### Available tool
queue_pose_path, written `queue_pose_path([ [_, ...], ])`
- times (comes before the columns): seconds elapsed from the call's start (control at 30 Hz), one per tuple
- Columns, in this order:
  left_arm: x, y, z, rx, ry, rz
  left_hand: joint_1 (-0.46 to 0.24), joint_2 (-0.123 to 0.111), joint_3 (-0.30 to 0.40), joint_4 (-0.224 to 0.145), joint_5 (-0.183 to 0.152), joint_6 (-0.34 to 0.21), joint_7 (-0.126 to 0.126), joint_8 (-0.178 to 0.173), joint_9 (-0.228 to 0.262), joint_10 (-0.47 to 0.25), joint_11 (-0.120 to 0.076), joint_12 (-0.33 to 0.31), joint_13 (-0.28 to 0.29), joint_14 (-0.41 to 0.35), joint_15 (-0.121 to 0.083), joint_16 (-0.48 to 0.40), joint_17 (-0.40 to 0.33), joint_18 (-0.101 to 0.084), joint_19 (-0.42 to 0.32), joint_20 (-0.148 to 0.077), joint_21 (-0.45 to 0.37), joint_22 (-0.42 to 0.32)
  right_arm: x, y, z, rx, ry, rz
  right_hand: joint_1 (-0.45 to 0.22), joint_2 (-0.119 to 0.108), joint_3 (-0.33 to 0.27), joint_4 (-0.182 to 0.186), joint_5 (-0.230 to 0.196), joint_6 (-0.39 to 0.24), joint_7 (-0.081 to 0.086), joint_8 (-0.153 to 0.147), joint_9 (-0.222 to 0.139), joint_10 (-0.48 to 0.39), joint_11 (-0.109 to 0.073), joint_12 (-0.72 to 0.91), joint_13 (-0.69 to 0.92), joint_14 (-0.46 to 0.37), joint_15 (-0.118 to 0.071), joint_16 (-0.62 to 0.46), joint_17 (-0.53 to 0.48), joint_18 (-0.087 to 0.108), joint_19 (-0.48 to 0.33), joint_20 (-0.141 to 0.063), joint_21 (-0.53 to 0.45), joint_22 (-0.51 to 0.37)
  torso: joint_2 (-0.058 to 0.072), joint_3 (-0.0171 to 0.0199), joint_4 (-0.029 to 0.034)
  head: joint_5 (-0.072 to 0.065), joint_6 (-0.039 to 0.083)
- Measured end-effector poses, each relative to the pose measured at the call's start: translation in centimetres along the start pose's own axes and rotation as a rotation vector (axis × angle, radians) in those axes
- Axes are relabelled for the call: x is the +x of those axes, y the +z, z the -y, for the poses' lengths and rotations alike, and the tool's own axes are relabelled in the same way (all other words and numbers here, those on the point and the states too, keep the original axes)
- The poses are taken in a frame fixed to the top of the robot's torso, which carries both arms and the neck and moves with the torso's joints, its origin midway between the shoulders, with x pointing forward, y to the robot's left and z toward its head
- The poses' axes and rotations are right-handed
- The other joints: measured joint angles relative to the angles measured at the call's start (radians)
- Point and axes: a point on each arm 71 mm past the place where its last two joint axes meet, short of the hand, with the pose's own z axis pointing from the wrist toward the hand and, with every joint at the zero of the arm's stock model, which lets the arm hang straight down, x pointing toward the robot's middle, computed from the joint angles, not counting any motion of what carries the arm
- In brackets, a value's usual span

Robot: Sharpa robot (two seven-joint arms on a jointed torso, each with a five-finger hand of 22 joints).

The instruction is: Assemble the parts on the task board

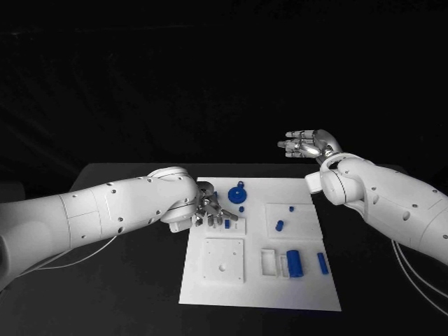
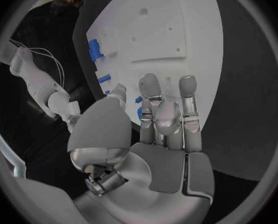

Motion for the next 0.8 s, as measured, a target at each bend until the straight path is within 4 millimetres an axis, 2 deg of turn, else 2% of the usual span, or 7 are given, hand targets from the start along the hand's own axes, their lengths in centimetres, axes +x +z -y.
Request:
queue_pose_path([
  [0.1,-1.2,-0.4,0.0,0.001,-0.009,0.022,0.008,0.008,0.002,-0.002,0.000,-0.007,0.007,0.000,-0.018,0.000,0.000,0.000,-0.005,0.000,0.000,-0.003,-0.003,0.000,0.000,0.000,-0.002,0.000,-0.1,0.0,0.1,0.003,-0.001,0.002,0.000,0.000,0.000,0.000,0.000,0.000,0.000,0.000,0.000,0.000,0.000,0.000,0.000,0.000,0.000,0.000,0.000,0.000,0.000,0.000,0.000,0.000,0.000,-0.0005,0.0001,-0.001,0.003],
  [0.2,-2.6,-0.6,-0.3,-0.010,-0.016,0.047,0.035,0.060,-0.009,-0.080,0.067,-0.038,0.015,0.000,-0.047,0.000,0.000,-0.022,-0.004,-0.009,0.009,-0.020,-0.024,0.000,-0.004,0.004,-0.008,0.001,-0.2,0.0,0.2,0.005,-0.002,0.004,0.000,0.000,0.000,0.000,0.000,0.000,0.000,0.000,0.000,0.000,0.000,0.000,0.000,-0.003,-0.003,0.000,0.000,0.000,0.000,0.000,0.000,0.000,0.000,-0.0003,0.0011,-0.002,0.007],
  [0.27,-3.7,-0.6,-0.7,-0.025,-0.022,0.065,0.030,0.098,-0.033,-0.137,0.100,-0.063,0.024,0.000,-0.116,0.004,0.004,-0.038,0.003,-0.013,0.013,-0.026,-0.041,0.000,-0.009,0.009,-0.016,0.001,-0.3,0.0,0.3,0.006,-0.002,0.005,0.000,0.000,0.000,0.000,0.000,0.000,0.000,0.000,0.000,0.000,0.000,0.000,0.000,-0.003,-0.003,0.000,0.000,0.000,0.000,0.000,0.000,0.000,0.000,-0.0002,0.0015,-0.002,0.008],
  [0.47,-6.3,-0.3,-1.9,-0.072,-0.045,0.089,0.072,0.173,-0.076,-0.225,0.177,-0.107,0.035,0.000,-0.212,-0.002,0.009,-0.076,0.018,-0.033,0.012,-0.046,-0.080,0.000,-0.011,0.011,-0.033,0.001,-0.4,0.0,0.3,0.007,-0.003,0.007,0.000,0.000,0.000,0.000,0.000,0.000,0.000,0.000,0.000,0.000,0.000,0.000,0.000,-0.003,-0.003,0.000,0.000,0.000,0.000,0.000,0.000,0.000,0.001,-0.0002,0.0001,-0.001,0.012],
  [0.53,-6.7,-0.1,-2.1,-0.080,-0.051,0.091,0.073,0.174,-0.085,-0.235,0.179,-0.116,0.037,0.000,-0.222,0.000,0.011,-0.088,0.023,-0.038,0.011,-0.053,-0.087,0.000,-0.011,0.011,-0.033,0.001,-0.5,0.0,0.4,0.008,-0.004,0.008,0.000,0.000,0.000,0.000,0.000,0.000,0.000,0.000,0.000,0.000,0.000,0.000,0.000,-0.003,-0.003,0.000,0.000,0.000,0.000,0.000,0.000,0.000,0.002,-0.0003,-0.0009,-0.001,0.014],
  [0.67,-7.5,0.3,-2.5,-0.094,-0.062,0.095,0.082,0.183,-0.082,-0.246,0.273,-0.148,0.044,0.000,-0.241,-0.001,0.015,-0.143,0.024,-0.045,0.016,-0.058,-0.095,0.000,-0.011,0.011,-0.041,0.001,-0.5,0.0,0.4,0.009,-0.004,0.009,0.000,0.000,0.000,0.000,0.004,0.000,0.000,0.000,0.000,0.000,0.000,0.000,0.000,-0.003,-0.003,0.000,0.000,0.000,0.000,0.000,0.000,0.000,0.005,-0.0008,-0.0029,0.002,0.017],
  [0.8,-8.3,0.7,-2.9,-0.108,-0.075,0.108,0.079,0.180,-0.094,-0.234,0.265,-0.189,0.060,-0.002,-0.303,0.003,0.021,-0.171,0.029,-0.048,0.020,-0.061,-0.096,0.000,-0.011,0.011,-0.045,0.001,-0.5,0.0,0.4,0.008,-0.004,0.008,0.000,0.000,0.000,0.000,0.016,0.000,0.000,0.000,0.000,0.000,0.000,0.000,0.000,-0.003,-0.003,0.000,0.000,0.000,0.000,0.000,0.000,0.000,0.008,-0.0025,-0.0052,0.002,0.021],
])
